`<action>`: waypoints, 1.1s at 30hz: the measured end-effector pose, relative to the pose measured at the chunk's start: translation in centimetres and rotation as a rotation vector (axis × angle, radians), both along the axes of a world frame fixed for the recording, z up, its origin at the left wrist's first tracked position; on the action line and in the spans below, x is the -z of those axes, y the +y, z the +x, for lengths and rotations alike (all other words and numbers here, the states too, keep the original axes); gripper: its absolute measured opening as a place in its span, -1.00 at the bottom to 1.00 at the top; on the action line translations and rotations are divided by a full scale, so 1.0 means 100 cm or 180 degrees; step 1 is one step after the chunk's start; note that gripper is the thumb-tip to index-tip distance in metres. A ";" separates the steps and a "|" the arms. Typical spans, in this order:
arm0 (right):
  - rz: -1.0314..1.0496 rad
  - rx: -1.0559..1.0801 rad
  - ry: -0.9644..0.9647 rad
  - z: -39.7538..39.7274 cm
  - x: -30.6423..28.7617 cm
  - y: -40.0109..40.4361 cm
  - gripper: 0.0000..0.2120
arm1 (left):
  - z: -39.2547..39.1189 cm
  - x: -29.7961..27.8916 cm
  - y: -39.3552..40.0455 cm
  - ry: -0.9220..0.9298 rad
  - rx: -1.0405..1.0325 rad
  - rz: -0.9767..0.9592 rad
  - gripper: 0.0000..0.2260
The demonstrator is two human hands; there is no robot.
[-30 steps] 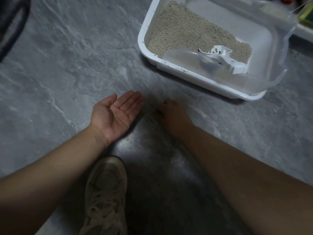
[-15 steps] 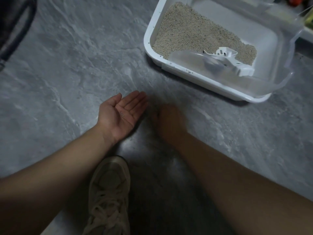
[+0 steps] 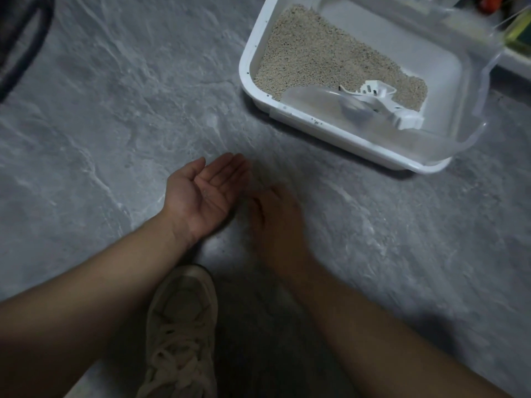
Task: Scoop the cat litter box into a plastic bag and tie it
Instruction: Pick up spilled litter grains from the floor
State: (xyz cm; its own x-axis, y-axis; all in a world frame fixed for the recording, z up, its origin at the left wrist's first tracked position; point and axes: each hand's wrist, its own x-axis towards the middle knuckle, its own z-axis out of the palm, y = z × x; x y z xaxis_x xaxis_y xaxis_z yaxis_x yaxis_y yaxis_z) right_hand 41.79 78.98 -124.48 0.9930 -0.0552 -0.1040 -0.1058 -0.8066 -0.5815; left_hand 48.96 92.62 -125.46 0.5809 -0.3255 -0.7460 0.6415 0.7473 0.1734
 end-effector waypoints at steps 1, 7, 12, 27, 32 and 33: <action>-0.0138 0.0146 0.0204 -0.004 0.005 -0.015 -0.88 | 0.001 0.001 0.001 -0.0001 -0.0031 -0.0006 -0.51; -0.0146 0.0921 0.1349 -0.003 0.022 -0.058 -0.89 | 0.005 0.005 0.005 0.0017 -0.0185 -0.0022 -0.51; -0.0110 0.0942 0.1339 0.022 0.024 -0.056 -0.91 | 0.005 0.007 0.008 0.0029 -0.0202 0.0050 -0.49; -0.0672 -0.0034 0.1180 0.059 0.018 -0.037 -0.81 | 0.007 0.004 0.020 0.0140 -0.0216 0.0228 -0.59; -0.0903 -0.0524 0.1233 0.054 0.013 -0.033 -0.71 | 0.008 0.006 0.017 0.0157 -0.0196 0.0184 -0.54; -0.0892 -0.0546 0.1229 0.053 0.014 -0.032 -0.70 | 0.007 0.007 0.017 0.0147 -0.0178 0.0179 -0.52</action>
